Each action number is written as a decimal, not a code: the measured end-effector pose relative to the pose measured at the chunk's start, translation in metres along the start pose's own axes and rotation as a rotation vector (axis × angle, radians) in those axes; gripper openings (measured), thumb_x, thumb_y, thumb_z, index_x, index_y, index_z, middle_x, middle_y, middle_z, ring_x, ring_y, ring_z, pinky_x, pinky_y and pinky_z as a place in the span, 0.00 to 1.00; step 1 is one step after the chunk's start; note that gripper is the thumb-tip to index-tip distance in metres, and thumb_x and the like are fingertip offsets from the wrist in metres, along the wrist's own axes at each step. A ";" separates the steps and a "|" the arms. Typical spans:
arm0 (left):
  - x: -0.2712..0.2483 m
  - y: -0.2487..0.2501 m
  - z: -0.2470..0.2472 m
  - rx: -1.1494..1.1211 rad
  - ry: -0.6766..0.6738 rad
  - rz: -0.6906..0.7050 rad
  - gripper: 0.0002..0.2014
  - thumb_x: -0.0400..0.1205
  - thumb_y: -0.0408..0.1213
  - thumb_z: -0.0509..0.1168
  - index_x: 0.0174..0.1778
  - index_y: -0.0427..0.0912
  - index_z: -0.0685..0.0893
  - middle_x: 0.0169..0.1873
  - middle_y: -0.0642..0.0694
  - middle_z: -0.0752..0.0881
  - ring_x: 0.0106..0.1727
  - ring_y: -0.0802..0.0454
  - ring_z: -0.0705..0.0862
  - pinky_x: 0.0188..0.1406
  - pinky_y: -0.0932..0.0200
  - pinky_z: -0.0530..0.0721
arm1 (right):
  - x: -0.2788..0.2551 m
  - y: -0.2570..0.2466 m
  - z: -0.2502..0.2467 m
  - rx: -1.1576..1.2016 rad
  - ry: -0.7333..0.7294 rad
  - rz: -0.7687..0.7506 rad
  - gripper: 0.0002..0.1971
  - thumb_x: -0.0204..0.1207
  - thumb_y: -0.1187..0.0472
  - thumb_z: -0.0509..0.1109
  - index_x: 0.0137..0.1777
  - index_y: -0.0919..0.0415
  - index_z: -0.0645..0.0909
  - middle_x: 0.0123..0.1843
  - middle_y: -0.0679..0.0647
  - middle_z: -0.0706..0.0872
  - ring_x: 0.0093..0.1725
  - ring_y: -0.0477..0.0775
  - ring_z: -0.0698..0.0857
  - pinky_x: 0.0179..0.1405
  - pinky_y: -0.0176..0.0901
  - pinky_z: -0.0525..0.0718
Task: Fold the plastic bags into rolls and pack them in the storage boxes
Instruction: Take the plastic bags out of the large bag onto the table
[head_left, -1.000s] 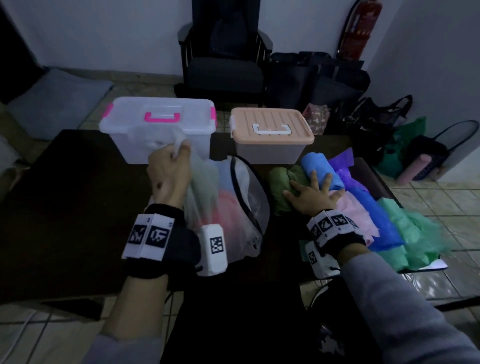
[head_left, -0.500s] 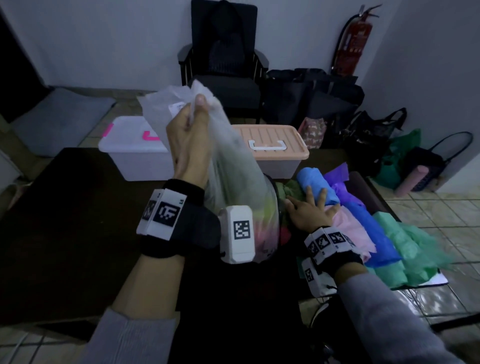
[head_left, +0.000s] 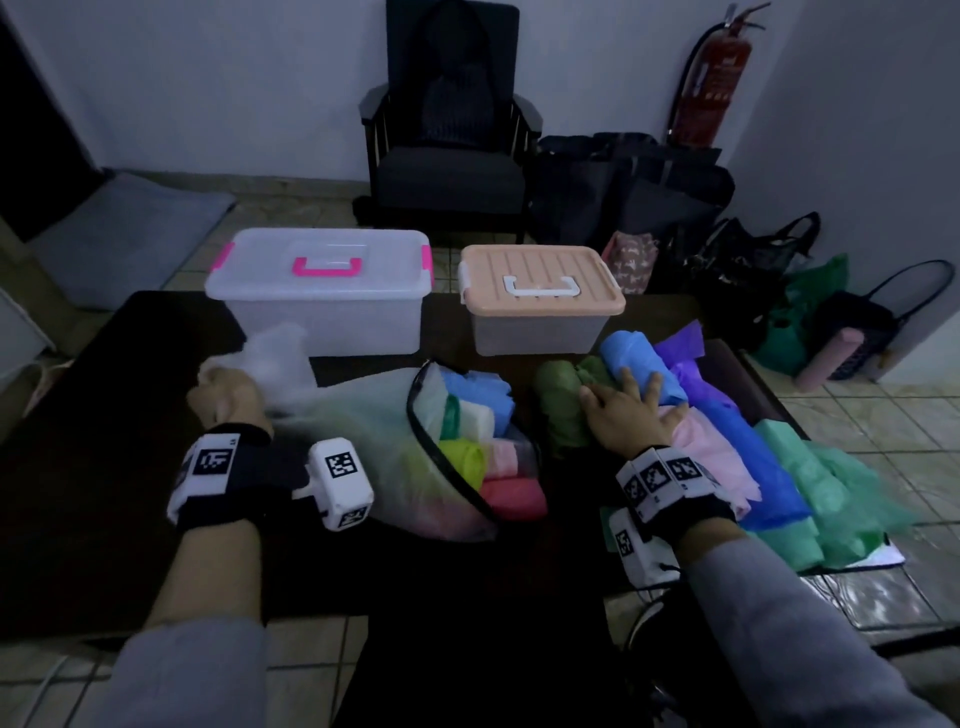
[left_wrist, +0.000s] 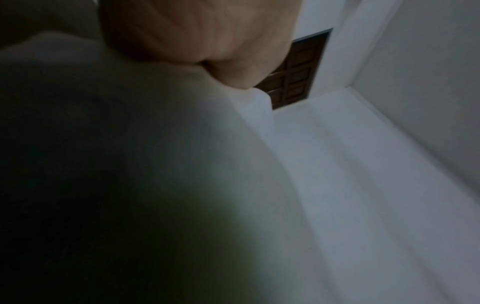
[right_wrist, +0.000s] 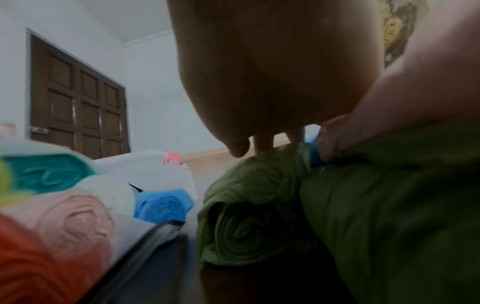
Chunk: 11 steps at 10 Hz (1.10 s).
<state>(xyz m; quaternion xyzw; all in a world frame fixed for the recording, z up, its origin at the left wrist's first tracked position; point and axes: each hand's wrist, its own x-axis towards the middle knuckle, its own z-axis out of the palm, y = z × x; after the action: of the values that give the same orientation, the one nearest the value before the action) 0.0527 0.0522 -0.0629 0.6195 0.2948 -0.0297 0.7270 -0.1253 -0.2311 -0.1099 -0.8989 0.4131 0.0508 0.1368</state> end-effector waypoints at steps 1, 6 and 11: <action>0.039 -0.022 -0.007 0.029 0.006 -0.043 0.25 0.89 0.44 0.43 0.79 0.34 0.62 0.77 0.36 0.67 0.76 0.41 0.69 0.70 0.53 0.72 | -0.001 -0.001 -0.001 0.034 0.062 -0.020 0.23 0.85 0.44 0.47 0.75 0.49 0.68 0.84 0.50 0.54 0.83 0.62 0.39 0.72 0.80 0.39; -0.033 -0.015 0.006 0.935 -0.095 0.692 0.24 0.84 0.48 0.54 0.64 0.29 0.75 0.64 0.27 0.76 0.65 0.31 0.75 0.61 0.44 0.72 | -0.032 -0.029 -0.012 0.315 0.170 -0.476 0.10 0.73 0.71 0.64 0.47 0.64 0.86 0.52 0.61 0.87 0.54 0.59 0.83 0.58 0.44 0.79; -0.066 -0.110 0.004 0.861 -0.306 0.593 0.20 0.87 0.47 0.52 0.58 0.31 0.76 0.57 0.30 0.82 0.60 0.34 0.79 0.56 0.45 0.74 | -0.065 -0.031 0.033 0.187 -0.291 -0.687 0.22 0.69 0.68 0.75 0.63 0.60 0.82 0.55 0.53 0.70 0.58 0.54 0.79 0.62 0.37 0.74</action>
<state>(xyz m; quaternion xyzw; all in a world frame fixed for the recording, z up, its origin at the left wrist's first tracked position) -0.0452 0.0016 -0.1288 0.9063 -0.0405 -0.0314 0.4195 -0.1432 -0.1550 -0.1222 -0.9521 0.0669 0.0910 0.2842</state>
